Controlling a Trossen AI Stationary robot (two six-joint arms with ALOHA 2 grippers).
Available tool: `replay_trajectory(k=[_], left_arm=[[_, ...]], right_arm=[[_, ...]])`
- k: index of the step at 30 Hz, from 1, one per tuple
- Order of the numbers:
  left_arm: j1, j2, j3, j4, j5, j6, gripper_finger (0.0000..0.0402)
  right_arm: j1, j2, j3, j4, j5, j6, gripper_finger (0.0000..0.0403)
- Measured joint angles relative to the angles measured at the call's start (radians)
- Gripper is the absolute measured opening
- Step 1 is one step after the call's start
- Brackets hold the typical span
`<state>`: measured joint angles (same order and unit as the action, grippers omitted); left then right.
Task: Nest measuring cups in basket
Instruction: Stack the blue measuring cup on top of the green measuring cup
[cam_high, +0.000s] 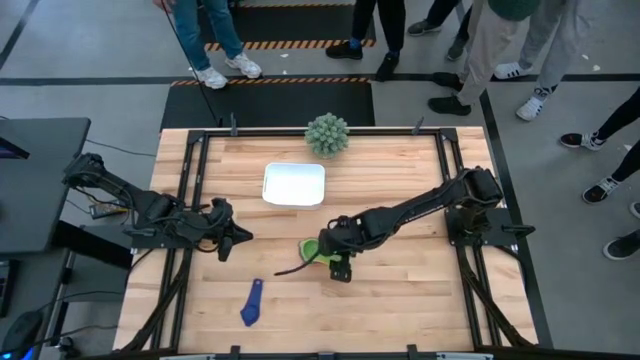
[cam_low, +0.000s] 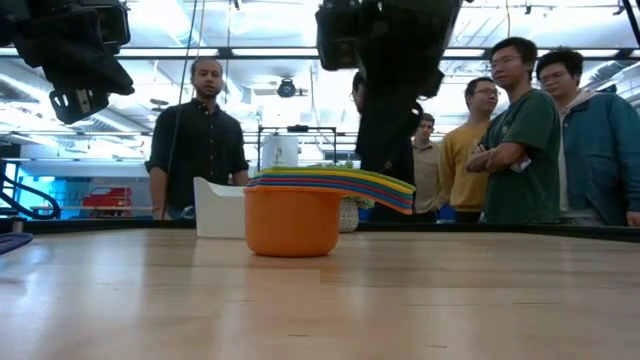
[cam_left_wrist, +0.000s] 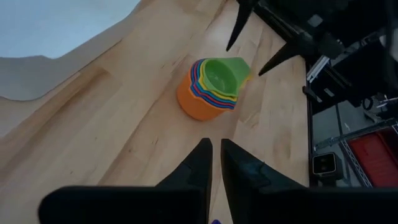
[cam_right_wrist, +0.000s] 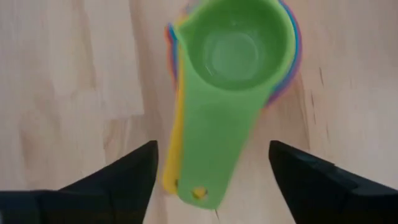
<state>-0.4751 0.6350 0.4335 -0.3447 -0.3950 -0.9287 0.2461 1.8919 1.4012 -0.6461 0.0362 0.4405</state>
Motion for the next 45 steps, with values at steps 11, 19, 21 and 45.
replay_trajectory(k=[11,19,21,45], left_arm=[[0.000,0.000,0.000,0.000,0.000,-0.002,0.0038],[0.000,0.000,0.000,0.000,0.000,-0.002,0.0038],[0.000,0.000,0.000,0.000,0.000,-0.002,0.0038],[0.000,0.398,0.002,0.202,0.381,-0.029,0.0144]], right_arm=[[0.020,0.001,-0.083,0.098,0.057,0.064,0.0334],[0.020,0.006,-0.085,0.120,0.050,0.063,0.0326],[0.022,0.006,-0.085,0.132,0.047,0.064,0.0325],[0.021,-0.161,-0.075,-0.054,0.109,-0.051,0.0324]])
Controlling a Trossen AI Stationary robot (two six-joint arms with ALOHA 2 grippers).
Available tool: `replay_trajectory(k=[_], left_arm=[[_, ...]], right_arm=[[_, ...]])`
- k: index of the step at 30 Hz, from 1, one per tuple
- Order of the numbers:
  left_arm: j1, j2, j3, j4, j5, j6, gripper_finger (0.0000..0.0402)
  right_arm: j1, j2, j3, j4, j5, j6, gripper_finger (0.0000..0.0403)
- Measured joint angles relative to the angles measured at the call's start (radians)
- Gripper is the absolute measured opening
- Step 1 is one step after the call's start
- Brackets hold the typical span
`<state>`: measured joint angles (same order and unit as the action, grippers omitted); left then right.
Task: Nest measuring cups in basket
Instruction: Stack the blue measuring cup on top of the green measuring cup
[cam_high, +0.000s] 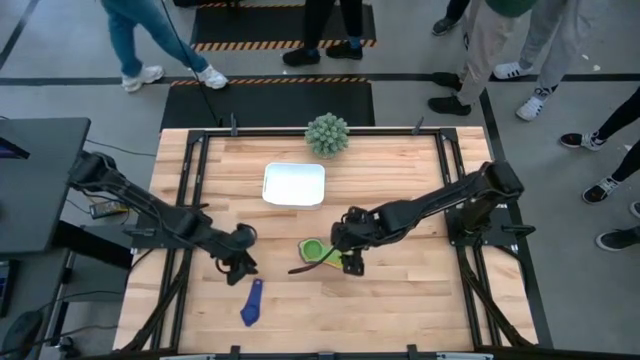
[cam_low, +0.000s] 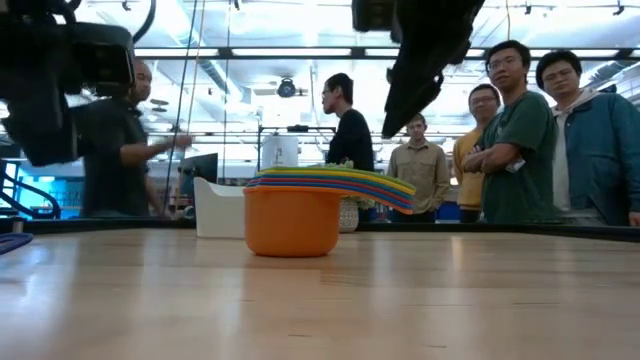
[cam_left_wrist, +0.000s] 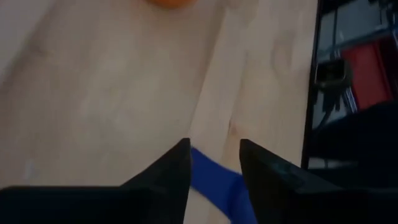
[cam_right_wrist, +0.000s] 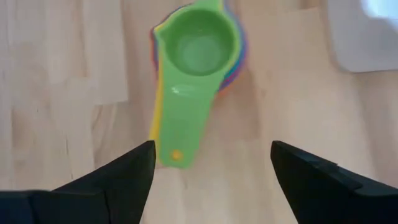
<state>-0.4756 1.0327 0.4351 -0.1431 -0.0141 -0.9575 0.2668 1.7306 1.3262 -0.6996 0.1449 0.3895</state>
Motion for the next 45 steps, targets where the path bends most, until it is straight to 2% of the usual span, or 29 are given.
replay_trajectory(k=[9,15,22,28,34,39,45], left_arm=[[-0.010,0.156,0.000,0.092,0.115,0.027,0.0147],[-0.011,0.242,-0.001,0.130,0.168,0.043,0.0147],[-0.009,0.316,-0.001,0.183,0.170,0.053,0.0147],[-0.005,0.323,-0.001,0.266,0.169,0.072,0.0147],[0.007,0.323,-0.001,0.286,0.160,0.078,0.0147],[0.025,0.322,-0.001,0.308,0.085,0.103,0.0147],[0.028,0.359,-0.002,0.295,0.102,0.107,0.0147]], right_arm=[[-0.014,-0.114,0.001,-0.061,0.091,0.016,0.0324],[-0.014,-0.132,0.001,-0.061,0.100,0.034,0.0324],[0.008,-0.129,0.001,-0.060,0.094,0.057,0.0324],[0.019,-0.129,0.001,-0.060,0.097,0.063,0.0324],[0.019,-0.128,0.001,-0.056,0.100,0.063,0.0324],[0.019,-0.128,0.001,-0.049,0.100,0.065,0.0324],[0.019,-0.128,0.001,-0.049,0.099,0.079,0.0324]])
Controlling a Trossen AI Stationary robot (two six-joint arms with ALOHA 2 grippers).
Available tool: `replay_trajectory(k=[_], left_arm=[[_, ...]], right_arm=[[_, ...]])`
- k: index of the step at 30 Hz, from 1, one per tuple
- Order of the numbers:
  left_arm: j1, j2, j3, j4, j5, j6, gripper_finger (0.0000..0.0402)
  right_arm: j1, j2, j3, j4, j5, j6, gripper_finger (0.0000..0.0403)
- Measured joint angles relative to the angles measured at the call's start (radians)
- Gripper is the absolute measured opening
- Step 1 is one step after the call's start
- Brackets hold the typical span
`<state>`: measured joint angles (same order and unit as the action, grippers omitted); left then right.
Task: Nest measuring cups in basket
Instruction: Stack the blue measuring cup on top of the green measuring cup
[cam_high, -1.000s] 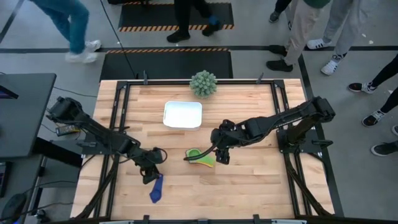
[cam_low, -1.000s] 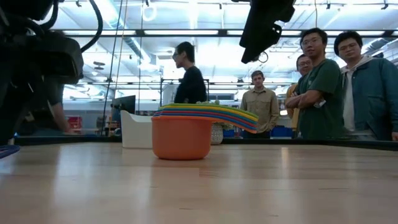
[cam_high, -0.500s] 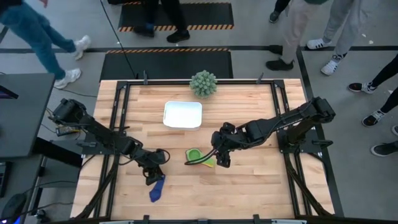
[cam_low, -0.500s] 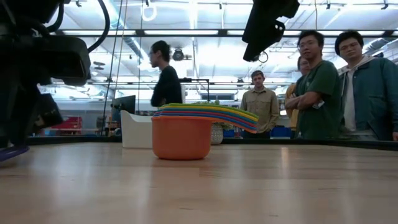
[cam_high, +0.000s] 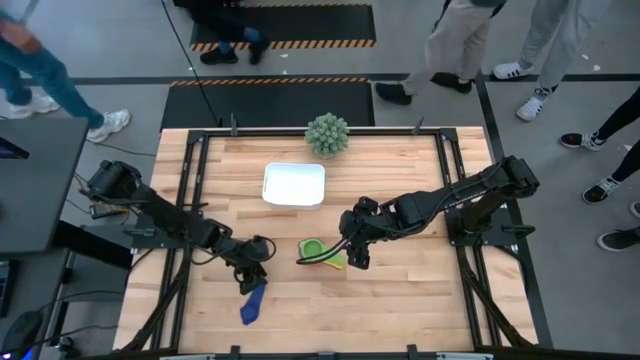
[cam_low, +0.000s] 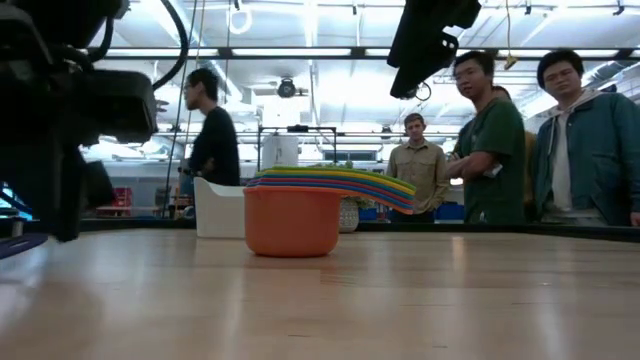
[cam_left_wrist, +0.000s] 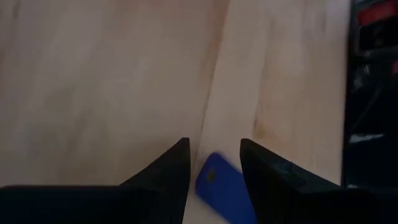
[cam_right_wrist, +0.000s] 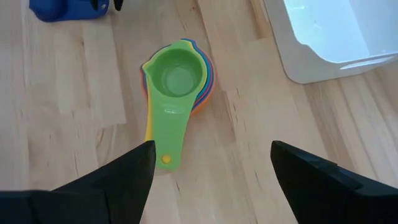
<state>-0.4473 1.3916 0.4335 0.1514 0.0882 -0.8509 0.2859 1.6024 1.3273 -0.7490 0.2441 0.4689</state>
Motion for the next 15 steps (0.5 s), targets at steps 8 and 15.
replay_trajectory(k=[8,15], left_arm=[[-0.006,0.064,0.000,0.050,0.051,-0.001,0.0146],[-0.005,0.064,0.000,0.054,0.139,0.026,0.0123]], right_arm=[[0.000,0.000,0.000,0.001,-0.002,0.007,0.0324],[0.000,0.000,0.000,0.008,-0.002,0.002,0.0324]])
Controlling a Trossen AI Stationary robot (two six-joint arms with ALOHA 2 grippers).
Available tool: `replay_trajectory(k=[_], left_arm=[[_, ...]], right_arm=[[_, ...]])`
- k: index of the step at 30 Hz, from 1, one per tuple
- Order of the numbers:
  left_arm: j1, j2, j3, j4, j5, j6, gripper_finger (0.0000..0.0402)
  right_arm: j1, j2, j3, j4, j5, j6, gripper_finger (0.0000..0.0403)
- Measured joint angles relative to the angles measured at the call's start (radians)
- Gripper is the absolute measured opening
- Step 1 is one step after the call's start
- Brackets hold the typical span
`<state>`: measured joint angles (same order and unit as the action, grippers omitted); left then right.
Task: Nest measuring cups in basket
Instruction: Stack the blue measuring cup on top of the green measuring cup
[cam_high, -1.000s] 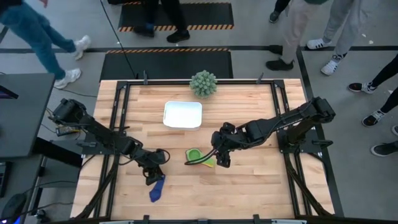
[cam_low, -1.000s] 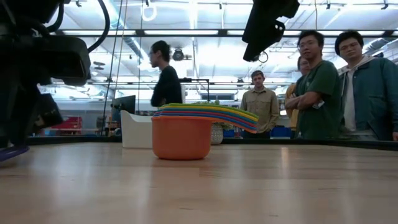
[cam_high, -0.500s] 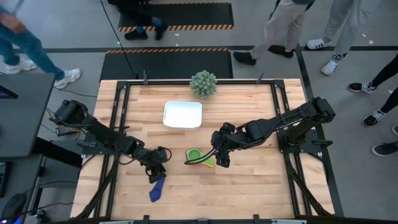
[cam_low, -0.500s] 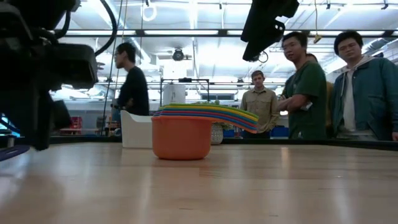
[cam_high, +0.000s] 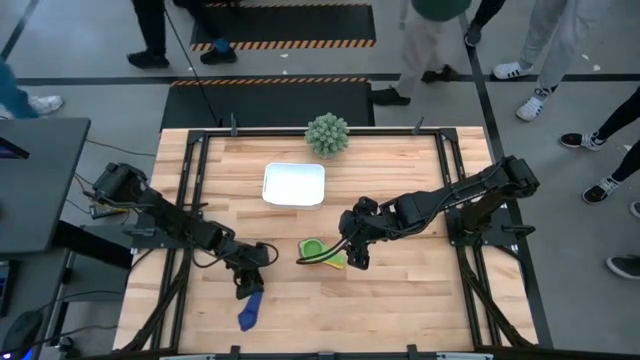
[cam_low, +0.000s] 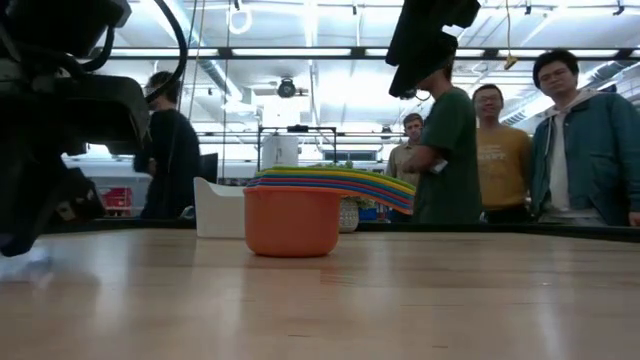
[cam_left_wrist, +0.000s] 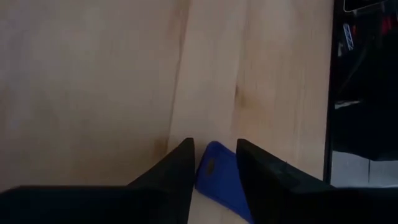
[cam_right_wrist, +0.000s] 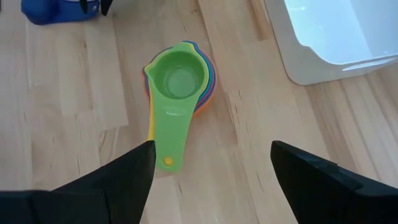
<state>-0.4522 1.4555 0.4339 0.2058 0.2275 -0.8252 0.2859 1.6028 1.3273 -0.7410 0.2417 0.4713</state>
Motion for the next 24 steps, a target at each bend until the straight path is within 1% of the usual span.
replay_trajectory(k=[8,12,15,18,20,24], left_arm=[[-0.002,0.000,0.000,-0.013,0.039,0.059,0.0079],[-0.001,0.000,0.000,-0.017,0.055,0.056,0.0069],[-0.002,0.000,0.000,-0.038,0.096,0.075,0.0079],[-0.001,0.000,0.000,-0.066,0.121,0.096,0.0102],[0.002,0.000,0.000,-0.078,0.155,0.124,0.0118],[0.007,0.000,0.000,-0.105,0.204,0.156,0.0136]], right_arm=[[0.000,0.000,0.000,0.007,0.000,-0.002,0.0324],[0.000,0.000,0.000,0.006,0.000,-0.003,0.0324],[0.000,0.000,0.000,0.006,-0.006,-0.003,0.0324],[0.000,0.000,0.000,0.007,-0.008,-0.003,0.0324],[0.000,0.000,0.000,0.007,-0.008,-0.001,0.0324],[0.000,0.000,0.000,0.007,-0.008,0.000,0.0324]])
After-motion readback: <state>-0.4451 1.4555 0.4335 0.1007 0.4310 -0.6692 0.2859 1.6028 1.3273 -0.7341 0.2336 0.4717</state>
